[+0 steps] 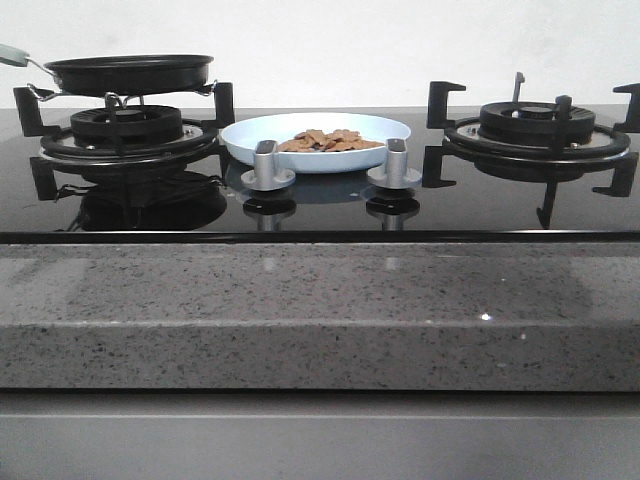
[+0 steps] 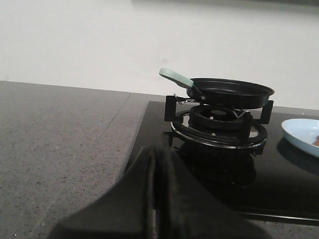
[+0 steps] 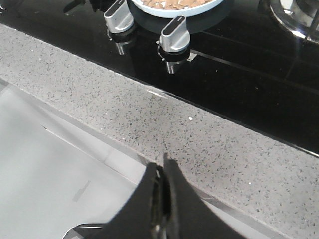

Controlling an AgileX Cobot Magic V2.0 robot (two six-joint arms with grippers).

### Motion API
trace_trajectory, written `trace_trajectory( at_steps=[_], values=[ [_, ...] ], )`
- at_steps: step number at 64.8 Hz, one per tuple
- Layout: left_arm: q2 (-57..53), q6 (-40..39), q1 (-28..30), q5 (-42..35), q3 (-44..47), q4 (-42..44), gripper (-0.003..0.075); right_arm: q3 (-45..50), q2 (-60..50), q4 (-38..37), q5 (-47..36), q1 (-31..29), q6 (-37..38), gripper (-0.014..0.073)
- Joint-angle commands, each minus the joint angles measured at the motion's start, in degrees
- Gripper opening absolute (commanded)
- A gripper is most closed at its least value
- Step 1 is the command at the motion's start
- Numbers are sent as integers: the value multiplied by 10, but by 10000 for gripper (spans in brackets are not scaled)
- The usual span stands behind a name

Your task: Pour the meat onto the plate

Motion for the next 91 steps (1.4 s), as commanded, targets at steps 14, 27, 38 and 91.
trace_trajectory(
  at_steps=[14, 27, 38, 91],
  values=[
    [-10, -1, -5, -45, 4, 2, -20, -13, 1, 12, -31, 0, -4, -71],
    [-10, -1, -5, -45, 4, 2, -20, -13, 1, 12, -31, 0, -4, -71],
    [-10, -1, -5, -45, 4, 2, -20, -11, -2, 4, -43, 0, -4, -71],
    [-10, -1, -5, -45, 4, 2, -20, 408, -343, -10, -436, -107, -5, -71]
  ],
)
